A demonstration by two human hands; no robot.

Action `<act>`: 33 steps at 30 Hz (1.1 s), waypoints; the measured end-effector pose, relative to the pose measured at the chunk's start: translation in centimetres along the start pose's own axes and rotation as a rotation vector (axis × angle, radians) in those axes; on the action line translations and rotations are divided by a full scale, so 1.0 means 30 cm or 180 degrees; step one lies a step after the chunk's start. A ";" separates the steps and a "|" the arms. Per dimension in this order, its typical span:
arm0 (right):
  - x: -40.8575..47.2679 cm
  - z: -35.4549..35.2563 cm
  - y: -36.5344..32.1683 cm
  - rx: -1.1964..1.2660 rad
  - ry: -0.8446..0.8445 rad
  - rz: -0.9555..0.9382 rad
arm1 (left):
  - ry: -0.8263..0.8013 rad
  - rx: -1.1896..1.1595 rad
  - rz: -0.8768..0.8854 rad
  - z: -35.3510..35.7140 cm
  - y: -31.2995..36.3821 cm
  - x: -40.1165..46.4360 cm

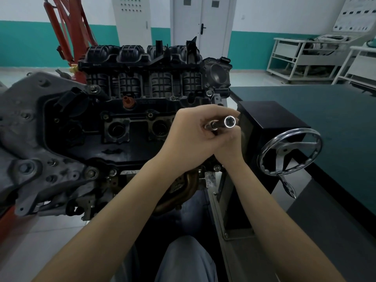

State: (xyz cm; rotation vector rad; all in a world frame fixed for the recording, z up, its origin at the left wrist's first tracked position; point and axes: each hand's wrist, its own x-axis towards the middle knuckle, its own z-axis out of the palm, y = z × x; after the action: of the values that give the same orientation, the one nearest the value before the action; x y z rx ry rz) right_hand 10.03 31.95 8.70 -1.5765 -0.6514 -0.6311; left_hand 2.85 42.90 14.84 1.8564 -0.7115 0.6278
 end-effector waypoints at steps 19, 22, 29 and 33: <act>0.003 -0.002 0.024 -0.0106 0.0031 -0.0142 | 0.0338 -0.0061 0.0024 0.005 -0.002 -0.007; 0.001 -0.001 0.036 -0.0155 -0.0047 -0.0022 | -0.0035 -0.0452 -0.0038 -0.007 0.003 -0.011; 0.001 0.004 -0.001 0.0023 -0.0101 0.0008 | 0.0218 -0.0058 -0.0020 0.005 0.000 -0.007; -0.001 0.001 0.035 0.0069 -0.0050 0.0019 | 0.0017 -0.0512 -0.0052 -0.007 -0.001 -0.010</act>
State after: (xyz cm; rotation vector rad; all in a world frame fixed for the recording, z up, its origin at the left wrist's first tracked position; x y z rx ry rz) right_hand 10.77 31.89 7.97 -1.5642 -0.6631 -0.6061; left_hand 2.66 43.17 14.69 1.7100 -0.7216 0.5487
